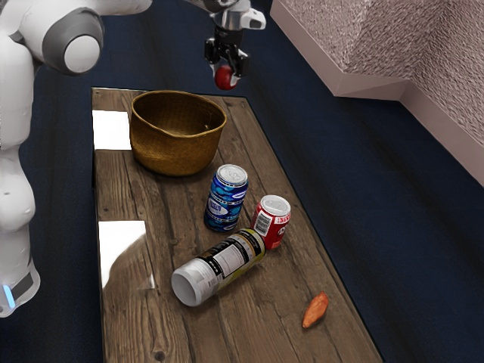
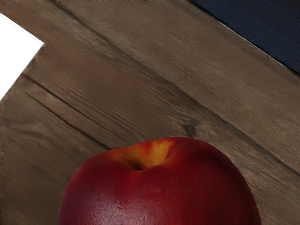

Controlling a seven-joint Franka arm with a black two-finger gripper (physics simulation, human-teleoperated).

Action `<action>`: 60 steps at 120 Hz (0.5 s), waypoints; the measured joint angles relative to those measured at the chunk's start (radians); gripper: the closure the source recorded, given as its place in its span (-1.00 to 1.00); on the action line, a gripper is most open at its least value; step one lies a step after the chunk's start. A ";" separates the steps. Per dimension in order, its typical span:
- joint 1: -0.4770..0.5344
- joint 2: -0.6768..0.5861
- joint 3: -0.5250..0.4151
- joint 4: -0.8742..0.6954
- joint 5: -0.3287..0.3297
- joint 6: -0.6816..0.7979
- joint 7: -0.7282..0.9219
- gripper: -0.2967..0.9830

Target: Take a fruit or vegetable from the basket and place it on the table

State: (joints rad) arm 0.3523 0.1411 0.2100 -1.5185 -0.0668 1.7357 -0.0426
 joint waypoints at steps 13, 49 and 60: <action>0.011 0.025 -0.001 0.019 -0.016 -0.008 0.008 0.00; 0.015 0.028 0.000 0.029 -0.038 -0.020 0.028 -0.47; 0.016 0.028 0.000 0.030 -0.040 -0.019 0.033 -0.50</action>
State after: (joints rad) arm 0.3679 0.1692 0.2101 -1.4885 -0.1070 1.7164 -0.0101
